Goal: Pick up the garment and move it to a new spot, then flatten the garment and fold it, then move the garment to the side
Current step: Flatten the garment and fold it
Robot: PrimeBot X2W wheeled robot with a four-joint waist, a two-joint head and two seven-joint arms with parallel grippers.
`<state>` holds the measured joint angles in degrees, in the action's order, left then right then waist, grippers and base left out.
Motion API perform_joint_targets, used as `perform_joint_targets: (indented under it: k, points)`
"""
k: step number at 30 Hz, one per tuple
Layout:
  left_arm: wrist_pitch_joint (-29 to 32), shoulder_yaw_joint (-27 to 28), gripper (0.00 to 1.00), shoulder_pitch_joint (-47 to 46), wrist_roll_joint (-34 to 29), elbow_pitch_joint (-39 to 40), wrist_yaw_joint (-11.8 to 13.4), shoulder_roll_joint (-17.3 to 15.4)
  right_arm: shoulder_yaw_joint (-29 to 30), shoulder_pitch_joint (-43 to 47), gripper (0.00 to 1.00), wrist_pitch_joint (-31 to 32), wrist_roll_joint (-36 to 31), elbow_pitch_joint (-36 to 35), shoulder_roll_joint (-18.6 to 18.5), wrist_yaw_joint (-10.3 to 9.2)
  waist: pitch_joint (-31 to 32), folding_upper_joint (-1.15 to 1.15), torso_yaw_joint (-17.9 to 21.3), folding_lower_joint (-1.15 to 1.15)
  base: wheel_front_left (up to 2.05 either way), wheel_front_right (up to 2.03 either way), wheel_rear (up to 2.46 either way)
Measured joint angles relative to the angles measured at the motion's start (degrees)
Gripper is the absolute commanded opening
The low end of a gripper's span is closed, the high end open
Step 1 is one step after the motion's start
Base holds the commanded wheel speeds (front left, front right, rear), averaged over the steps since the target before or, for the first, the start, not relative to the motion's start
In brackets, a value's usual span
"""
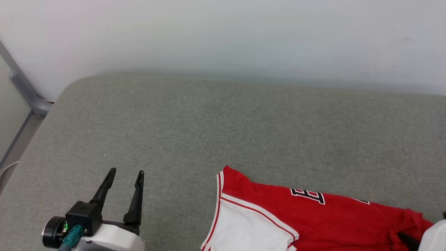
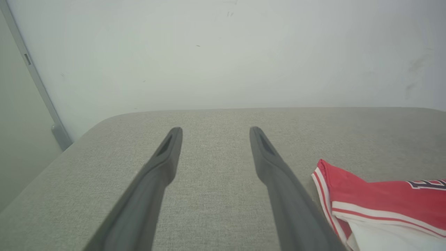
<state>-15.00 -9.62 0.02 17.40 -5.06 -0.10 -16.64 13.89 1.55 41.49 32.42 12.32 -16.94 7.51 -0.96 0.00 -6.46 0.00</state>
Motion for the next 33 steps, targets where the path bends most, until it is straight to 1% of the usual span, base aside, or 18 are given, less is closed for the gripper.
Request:
perform_joint_targets:
  k: [5, 11, 14, 19, 21, 25, 33]
  points:
    - [-0.05, 0.71, 1.0, 0.98, -0.03, 0.07, -0.18, 0.52, -1.16, 1.2, 0.0, 2.36, 1.88, -4.13, 2.72, 0.0, 1.4, 0.0, 0.21, 0.0, 0.0, 0.0, 0.0]
    - [-0.05, 1.33, 1.0, 2.05, -0.23, 0.12, -0.41, 0.73, -2.37, 1.27, 0.0, 5.54, 4.13, -8.72, 8.67, 0.0, 2.71, 0.0, 0.27, 0.0, 0.0, 0.0, 0.0]
    - [-0.05, 1.64, 1.0, 2.06, -0.46, 0.29, -0.53, 0.81, -3.96, 0.86, 0.0, 6.9, 5.02, -10.46, 11.48, 0.0, 3.13, 0.0, 0.19, 0.0, 0.0, 0.0, 0.0]
    - [-0.05, 2.03, 1.0, 2.1, -0.6, 0.42, -0.9, 0.85, -6.75, -0.24, 0.0, 7.35, 7.04, -11.24, 13.72, 0.0, 3.54, 0.0, -0.34, 0.0, 0.0, 0.0, 0.0]
    - [-0.05, 2.14, 1.0, 2.18, -0.63, 0.41, -0.94, 0.85, -8.59, -0.68, 0.0, 6.82, 8.09, -10.71, 13.79, 0.0, 3.62, 0.0, -0.67, 0.0, 0.0, 0.0, 0.0]
    - [-0.05, 2.24, 1.0, 2.3, -0.8, 0.33, -1.24, 0.92, -13.91, -1.63, 0.0, 2.91, 13.28, -7.86, 13.99, 0.0, 3.76, 0.0, -1.54, 0.0, 0.0, 0.0, 0.0]
    - [-0.05, 2.36, 1.0, 2.68, -1.02, 0.03, -1.38, 0.92, -22.99, -5.3, 0.0, -6.43, 18.63, 1.11, 14.0, -0.01, 4.0, 0.0, -3.33, 0.0, 0.0, 0.0, 0.0]
